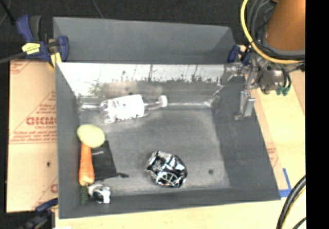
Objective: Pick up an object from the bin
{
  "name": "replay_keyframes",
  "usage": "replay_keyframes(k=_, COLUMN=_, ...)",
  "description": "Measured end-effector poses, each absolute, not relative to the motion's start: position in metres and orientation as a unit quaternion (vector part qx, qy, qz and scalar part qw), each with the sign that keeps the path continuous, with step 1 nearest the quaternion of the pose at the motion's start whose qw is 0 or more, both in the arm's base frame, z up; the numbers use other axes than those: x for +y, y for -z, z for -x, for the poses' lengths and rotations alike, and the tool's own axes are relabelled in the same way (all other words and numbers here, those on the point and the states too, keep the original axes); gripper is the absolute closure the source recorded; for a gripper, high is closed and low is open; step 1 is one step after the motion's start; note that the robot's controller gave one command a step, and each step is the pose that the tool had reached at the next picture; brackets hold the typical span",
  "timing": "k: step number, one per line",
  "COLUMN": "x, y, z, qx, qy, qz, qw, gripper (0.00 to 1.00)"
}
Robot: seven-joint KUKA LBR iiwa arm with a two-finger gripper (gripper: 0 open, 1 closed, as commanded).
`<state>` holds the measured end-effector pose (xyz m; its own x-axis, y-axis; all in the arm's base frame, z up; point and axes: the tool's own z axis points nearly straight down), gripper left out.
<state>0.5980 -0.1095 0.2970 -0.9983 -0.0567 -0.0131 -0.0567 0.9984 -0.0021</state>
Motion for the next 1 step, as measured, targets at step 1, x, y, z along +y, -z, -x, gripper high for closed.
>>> replay_keyframes(k=1, x=-0.1374, y=-0.2966, z=-0.6280, qx=1.000, qy=0.001, qz=-0.010, qw=0.009, gripper=0.00)
